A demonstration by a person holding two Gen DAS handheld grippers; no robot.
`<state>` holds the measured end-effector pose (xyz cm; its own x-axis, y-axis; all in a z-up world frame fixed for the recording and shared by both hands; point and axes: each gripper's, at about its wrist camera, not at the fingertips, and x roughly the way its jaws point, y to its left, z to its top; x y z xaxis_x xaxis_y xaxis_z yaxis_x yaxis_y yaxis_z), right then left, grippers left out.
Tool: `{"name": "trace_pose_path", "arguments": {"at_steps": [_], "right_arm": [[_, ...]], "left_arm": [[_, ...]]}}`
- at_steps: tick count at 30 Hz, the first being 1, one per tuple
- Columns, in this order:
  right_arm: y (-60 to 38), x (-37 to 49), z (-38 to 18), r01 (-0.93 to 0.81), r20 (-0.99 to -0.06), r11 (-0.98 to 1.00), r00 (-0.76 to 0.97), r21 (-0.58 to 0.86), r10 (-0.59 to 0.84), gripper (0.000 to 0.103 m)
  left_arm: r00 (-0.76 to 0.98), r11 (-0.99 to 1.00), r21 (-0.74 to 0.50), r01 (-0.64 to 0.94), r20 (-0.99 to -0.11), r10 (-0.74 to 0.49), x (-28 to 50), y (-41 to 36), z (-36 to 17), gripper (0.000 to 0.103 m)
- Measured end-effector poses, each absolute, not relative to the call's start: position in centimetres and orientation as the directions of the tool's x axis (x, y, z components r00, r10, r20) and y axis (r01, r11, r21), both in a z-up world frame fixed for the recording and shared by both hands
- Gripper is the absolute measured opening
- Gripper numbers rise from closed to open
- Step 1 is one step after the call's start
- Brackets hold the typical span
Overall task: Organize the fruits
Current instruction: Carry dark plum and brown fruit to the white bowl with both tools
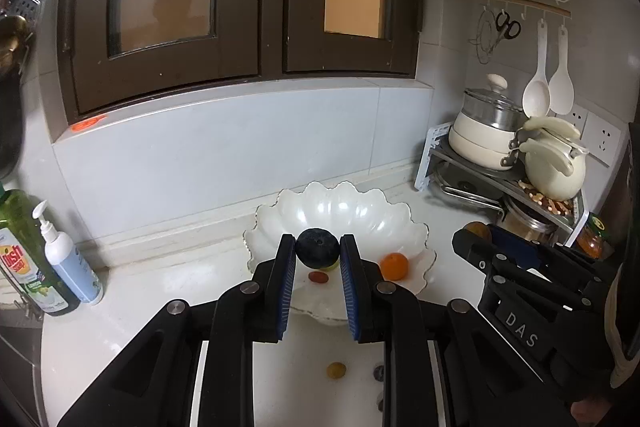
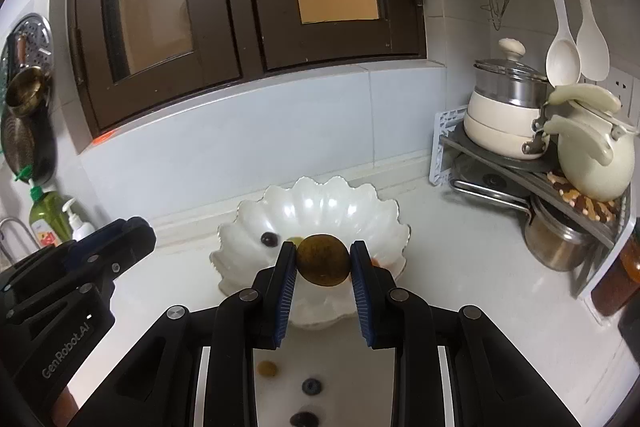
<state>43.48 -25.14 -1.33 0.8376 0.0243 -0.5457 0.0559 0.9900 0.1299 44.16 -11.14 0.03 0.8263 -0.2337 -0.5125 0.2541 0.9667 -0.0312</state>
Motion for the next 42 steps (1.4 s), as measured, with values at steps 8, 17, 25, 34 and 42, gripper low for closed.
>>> {"name": "trace_pose_path", "arguments": {"at_steps": [8,17,25,34,42], "right_arm": [[-25.6,46.3,-1.0,0.052,-0.565,0.992,0.825,0.115,0.022,0.028],[-25.7,50.0,-1.6,0.044,-0.611,0.994,0.791,0.104,0.029,0.028],[-25.8,53.0,-2.7,0.047,-0.652,0.995,0.758,0.083,0.019,0.028],[-25.9,56.6,-4.8,0.040,-0.722,0.998,0.692,0.054,0.011,0.028],[-25.6,59.4,-7.5,0.029,-0.782,0.999,0.623,0.046,0.018,0.028]], "left_arm": [[0.804,0.967,-0.045,0.249,-0.548,-0.232,47.2,-11.3,-0.1,0.023],[0.778,0.970,-0.035,0.240,-0.591,-0.214,50.6,-11.7,-0.5,0.023],[0.732,0.968,-0.030,0.248,-0.649,-0.207,54.0,-12.3,-1.7,0.023],[0.646,0.968,-0.033,0.249,-0.739,-0.191,58.0,-12.7,-4.4,0.023],[0.575,0.970,-0.029,0.242,-0.801,-0.167,60.5,-12.9,-6.8,0.023]]}}
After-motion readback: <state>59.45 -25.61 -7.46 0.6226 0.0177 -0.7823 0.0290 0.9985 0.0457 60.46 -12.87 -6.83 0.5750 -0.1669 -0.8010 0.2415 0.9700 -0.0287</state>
